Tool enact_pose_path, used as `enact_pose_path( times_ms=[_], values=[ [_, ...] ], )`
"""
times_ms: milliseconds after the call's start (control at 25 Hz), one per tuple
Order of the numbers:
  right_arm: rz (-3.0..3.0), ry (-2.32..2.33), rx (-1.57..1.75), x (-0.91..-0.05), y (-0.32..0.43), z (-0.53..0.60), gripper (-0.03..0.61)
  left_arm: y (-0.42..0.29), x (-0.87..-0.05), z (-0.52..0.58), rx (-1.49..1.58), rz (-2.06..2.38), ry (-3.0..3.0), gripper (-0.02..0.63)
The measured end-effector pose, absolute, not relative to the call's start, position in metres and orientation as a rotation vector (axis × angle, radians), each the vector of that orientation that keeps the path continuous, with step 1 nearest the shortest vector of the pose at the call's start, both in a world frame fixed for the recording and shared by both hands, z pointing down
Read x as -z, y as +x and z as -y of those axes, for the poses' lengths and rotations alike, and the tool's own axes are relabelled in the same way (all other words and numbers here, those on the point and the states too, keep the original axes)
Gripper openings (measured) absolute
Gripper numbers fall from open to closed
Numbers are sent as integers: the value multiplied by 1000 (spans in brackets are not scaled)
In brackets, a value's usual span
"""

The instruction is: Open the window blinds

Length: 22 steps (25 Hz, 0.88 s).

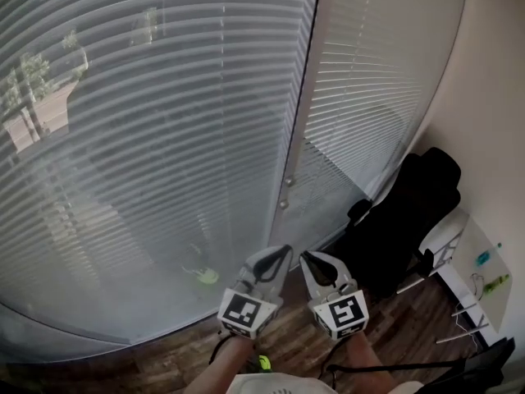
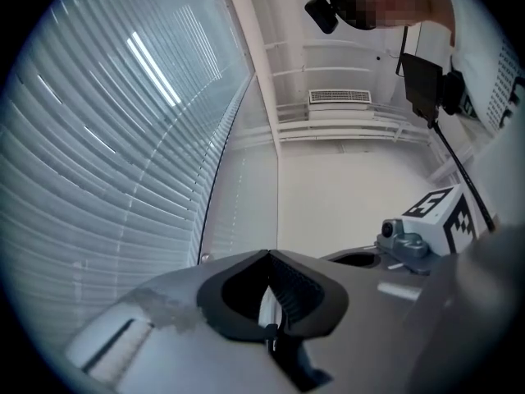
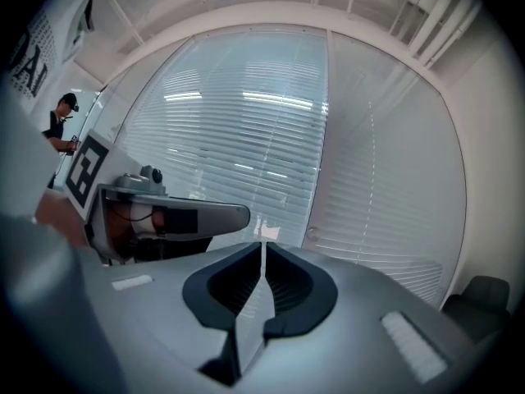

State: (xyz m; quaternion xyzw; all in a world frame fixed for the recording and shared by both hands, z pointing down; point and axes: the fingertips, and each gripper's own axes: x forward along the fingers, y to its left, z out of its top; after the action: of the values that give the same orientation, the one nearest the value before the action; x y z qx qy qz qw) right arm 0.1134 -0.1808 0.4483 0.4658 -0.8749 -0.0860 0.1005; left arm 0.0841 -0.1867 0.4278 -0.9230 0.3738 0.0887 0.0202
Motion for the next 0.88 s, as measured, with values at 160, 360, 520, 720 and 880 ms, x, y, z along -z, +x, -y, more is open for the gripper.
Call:
enact_pose_path(
  times_ms=[160,360,520,720,880],
  values=[
    [2583,1386,257,-444,104,207,25,83,-428,211,-277,-1132,-2869,-8],
    [2565,1401,310,-439,100,237,25,75,-426,240,-279,-1123,-2866,-8],
    [2566,1415,310,-435,96,255,25,70,-425,261,-285,-1107,-2869,-8],
    [2561,1442,282,-439,90,273,26,70,-431,275,-278,-1076,-2895,-8],
    [2561,1454,297,-440,85,280,28,66,-433,283,-276,-1054,-2902,-8]
  ],
)
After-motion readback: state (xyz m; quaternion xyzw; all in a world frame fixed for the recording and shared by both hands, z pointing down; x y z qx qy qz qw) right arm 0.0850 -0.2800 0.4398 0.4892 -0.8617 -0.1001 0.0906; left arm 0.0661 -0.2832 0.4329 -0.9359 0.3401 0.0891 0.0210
